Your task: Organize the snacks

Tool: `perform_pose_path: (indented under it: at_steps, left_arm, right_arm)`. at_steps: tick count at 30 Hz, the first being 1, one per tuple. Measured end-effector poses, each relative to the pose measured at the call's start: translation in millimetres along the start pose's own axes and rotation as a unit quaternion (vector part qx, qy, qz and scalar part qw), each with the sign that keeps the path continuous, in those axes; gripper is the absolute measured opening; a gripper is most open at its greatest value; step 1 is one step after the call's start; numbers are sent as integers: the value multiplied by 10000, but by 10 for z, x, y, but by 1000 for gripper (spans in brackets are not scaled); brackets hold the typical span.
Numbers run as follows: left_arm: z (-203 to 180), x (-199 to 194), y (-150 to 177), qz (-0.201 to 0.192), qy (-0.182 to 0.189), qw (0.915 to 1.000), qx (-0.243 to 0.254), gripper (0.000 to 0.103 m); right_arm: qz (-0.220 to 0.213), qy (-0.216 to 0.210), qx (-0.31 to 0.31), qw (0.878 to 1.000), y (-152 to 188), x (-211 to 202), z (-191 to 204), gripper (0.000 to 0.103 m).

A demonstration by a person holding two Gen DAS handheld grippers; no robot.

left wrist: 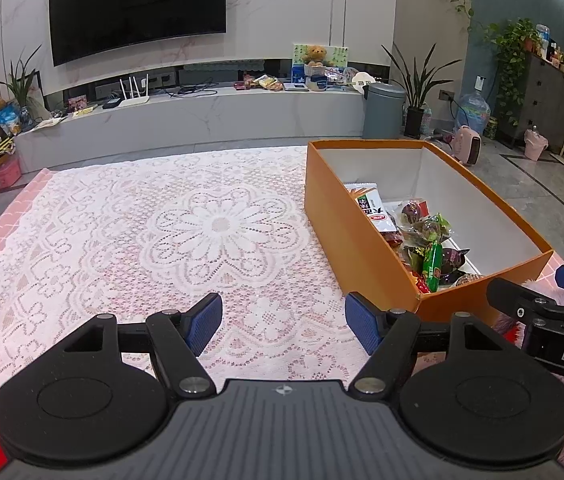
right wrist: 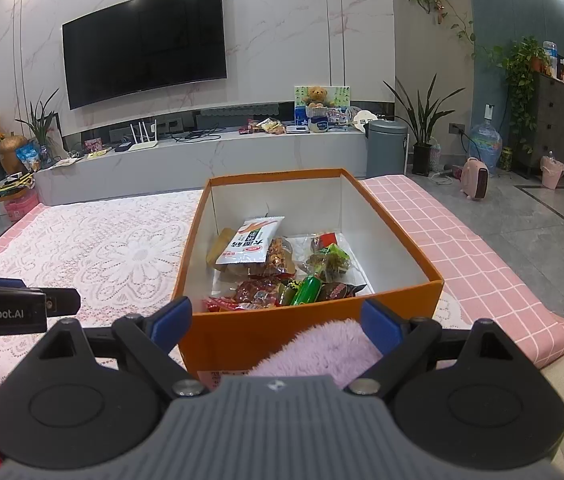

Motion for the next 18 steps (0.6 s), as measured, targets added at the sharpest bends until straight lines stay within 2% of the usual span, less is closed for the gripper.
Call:
perform_pose_path:
  at_steps: [18]
  left_arm:
    - [-2,-24,-4,18,23,10000,-68,84]
  right_arm:
    - [13,0,-2,10000,0,8,5,89]
Point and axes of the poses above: each gripper's, at about its wrist camera, not at the fingertips, and x roughly the way its jaws point, z to its left, y to its underside, the point moved 7 cm from there along x, roughly the way its jaws point, and after that the axes turned 2 degrees about -y, right-handed, at the moved point
